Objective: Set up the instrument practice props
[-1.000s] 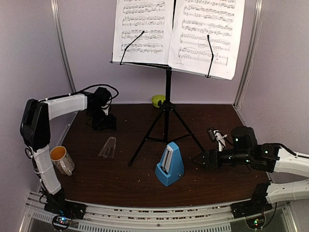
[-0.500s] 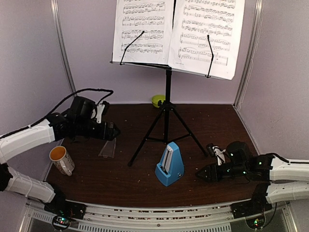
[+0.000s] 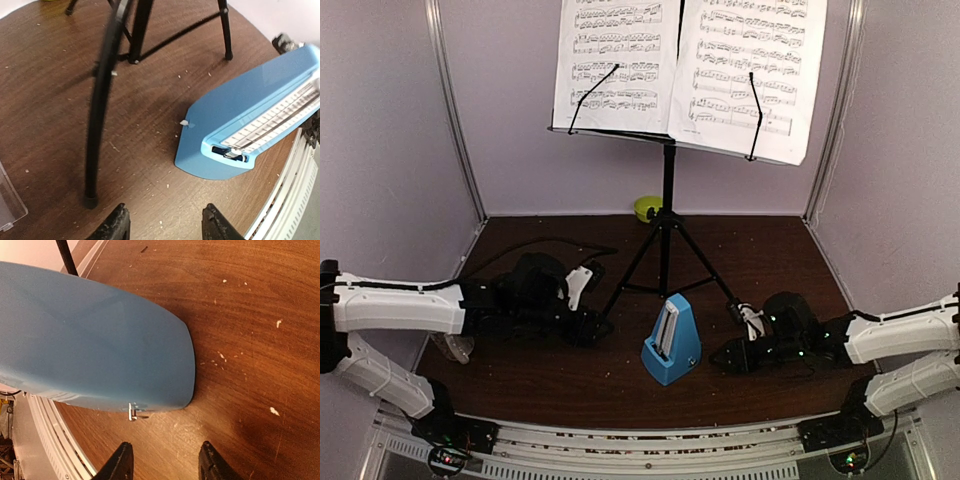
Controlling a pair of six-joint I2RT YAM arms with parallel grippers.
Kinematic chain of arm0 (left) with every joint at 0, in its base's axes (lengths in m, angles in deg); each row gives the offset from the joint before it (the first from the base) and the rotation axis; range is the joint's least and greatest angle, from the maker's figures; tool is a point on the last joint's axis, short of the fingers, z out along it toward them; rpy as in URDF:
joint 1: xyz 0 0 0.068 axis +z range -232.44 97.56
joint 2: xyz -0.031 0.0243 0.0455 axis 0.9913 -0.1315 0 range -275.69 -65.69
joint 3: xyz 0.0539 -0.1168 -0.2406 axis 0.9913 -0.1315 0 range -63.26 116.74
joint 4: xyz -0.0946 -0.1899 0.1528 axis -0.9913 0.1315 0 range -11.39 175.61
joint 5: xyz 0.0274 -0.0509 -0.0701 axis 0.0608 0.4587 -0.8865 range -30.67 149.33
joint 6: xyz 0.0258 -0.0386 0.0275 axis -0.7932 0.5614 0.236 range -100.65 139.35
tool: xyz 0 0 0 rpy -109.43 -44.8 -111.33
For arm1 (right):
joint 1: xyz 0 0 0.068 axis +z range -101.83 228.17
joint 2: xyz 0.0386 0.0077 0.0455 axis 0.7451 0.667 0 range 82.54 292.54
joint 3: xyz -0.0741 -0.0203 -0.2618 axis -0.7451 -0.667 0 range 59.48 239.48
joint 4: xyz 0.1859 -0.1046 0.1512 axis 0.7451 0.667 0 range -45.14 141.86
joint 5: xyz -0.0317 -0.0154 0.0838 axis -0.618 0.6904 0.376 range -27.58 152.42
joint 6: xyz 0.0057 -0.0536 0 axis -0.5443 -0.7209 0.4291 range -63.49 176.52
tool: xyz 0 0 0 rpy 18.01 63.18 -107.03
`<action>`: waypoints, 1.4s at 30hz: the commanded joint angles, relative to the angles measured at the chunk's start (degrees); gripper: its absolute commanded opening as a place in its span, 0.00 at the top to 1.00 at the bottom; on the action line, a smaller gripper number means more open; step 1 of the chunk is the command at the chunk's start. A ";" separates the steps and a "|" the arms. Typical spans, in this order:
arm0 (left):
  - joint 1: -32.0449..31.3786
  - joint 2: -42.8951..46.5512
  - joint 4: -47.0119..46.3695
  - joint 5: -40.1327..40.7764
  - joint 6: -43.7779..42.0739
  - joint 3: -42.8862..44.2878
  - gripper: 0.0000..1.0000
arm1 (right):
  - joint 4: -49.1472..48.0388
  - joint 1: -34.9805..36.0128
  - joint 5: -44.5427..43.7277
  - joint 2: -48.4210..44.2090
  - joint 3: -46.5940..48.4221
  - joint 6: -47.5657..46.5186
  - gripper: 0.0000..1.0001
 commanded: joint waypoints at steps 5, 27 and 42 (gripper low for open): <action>-2.54 -8.07 -5.44 3.15 2.29 5.47 0.53 | -7.82 0.18 1.40 7.77 6.58 2.43 0.59; -7.19 -25.12 -1.62 0.84 -0.44 17.11 0.71 | -0.91 -2.28 -1.21 13.55 16.97 -1.49 0.63; -7.73 -18.61 -15.17 -3.43 -1.13 10.94 0.71 | 6.26 -6.06 -0.64 -4.76 11.33 -8.28 0.24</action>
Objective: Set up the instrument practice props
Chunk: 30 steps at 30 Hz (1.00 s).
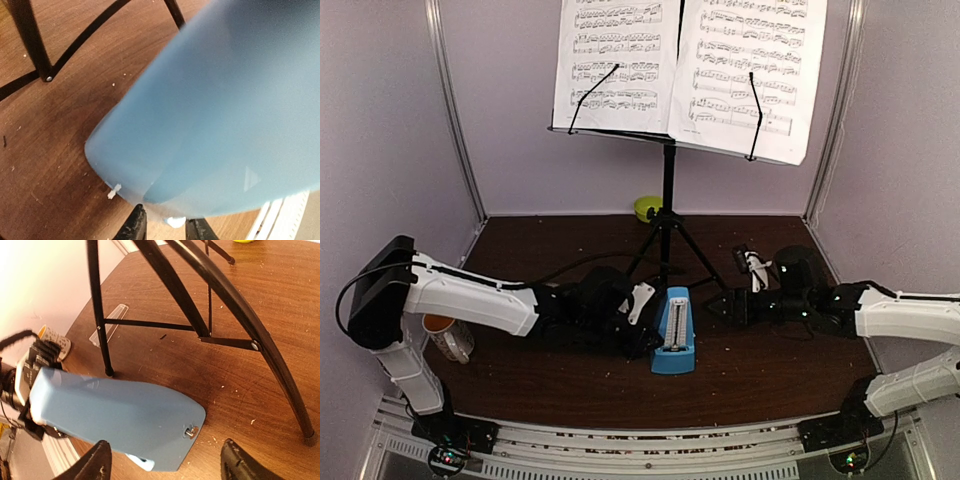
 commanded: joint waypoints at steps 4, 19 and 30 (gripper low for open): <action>0.12 8.33 -7.83 3.74 0.34 -5.58 0.65 | -2.42 0.21 2.53 -6.59 -5.92 -1.08 0.13; 1.51 24.95 7.28 33.96 3.15 0.51 0.02 | -5.72 8.90 -3.67 -6.07 -3.65 -4.03 0.00; 2.64 28.89 10.43 41.09 8.95 -0.09 0.02 | -2.80 12.80 -11.90 0.10 3.11 -5.17 0.02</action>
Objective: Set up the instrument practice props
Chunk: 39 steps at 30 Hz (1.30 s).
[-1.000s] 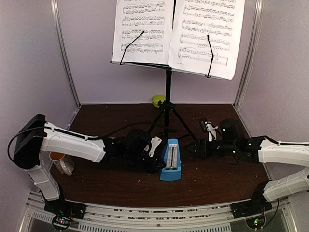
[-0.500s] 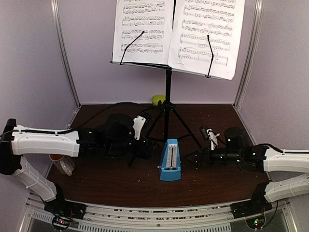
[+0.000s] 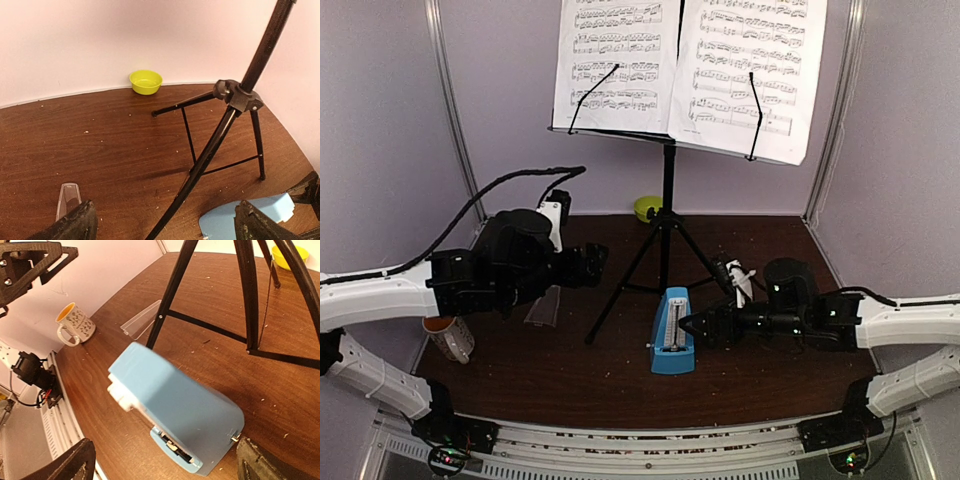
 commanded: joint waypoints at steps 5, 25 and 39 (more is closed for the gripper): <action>0.17 1.79 -0.94 5.03 3.96 -0.78 0.02 | 2.51 1.83 -7.83 5.31 7.17 -1.59 0.04; 0.17 5.17 1.94 6.26 2.35 -3.37 0.02 | 4.47 3.29 -14.62 4.96 5.93 -1.64 0.47; 0.17 4.39 1.17 5.78 1.58 -3.37 0.02 | 4.70 3.46 -13.22 1.88 4.62 -1.47 0.19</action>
